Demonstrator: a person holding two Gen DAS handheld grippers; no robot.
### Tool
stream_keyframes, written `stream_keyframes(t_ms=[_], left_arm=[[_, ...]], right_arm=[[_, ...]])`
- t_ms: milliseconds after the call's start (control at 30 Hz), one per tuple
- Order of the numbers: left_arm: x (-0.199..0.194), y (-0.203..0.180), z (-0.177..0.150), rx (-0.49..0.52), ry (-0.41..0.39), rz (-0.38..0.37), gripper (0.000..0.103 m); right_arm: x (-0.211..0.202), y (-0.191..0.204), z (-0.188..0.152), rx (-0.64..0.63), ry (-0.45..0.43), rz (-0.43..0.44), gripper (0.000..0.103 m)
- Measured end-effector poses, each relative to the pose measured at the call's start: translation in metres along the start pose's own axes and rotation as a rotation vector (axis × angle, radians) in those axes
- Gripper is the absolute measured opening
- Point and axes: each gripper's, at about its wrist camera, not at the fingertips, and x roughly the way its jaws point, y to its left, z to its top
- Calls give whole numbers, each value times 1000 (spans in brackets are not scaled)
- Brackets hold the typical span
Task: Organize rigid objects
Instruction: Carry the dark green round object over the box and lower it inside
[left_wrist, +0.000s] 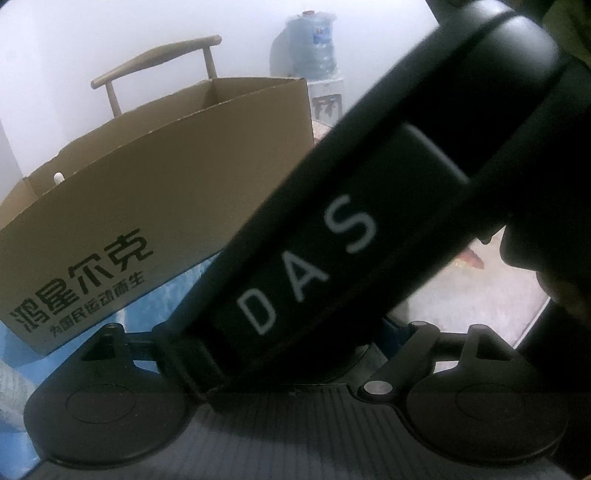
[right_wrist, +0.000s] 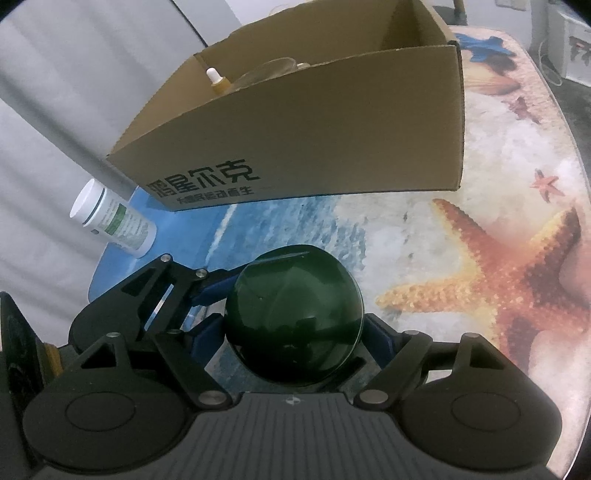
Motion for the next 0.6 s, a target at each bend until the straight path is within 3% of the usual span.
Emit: stream_keyframes(t_ms=[500,600], left_arm=[[-27,-38,-25,-17,-29,-15,83],[-30,-8,-25,-12,-46,-9,83]], right_arm=[[-5,3,-4,-18,-23,-36,83],[-10,5,-4,-28,-39,-37,83]])
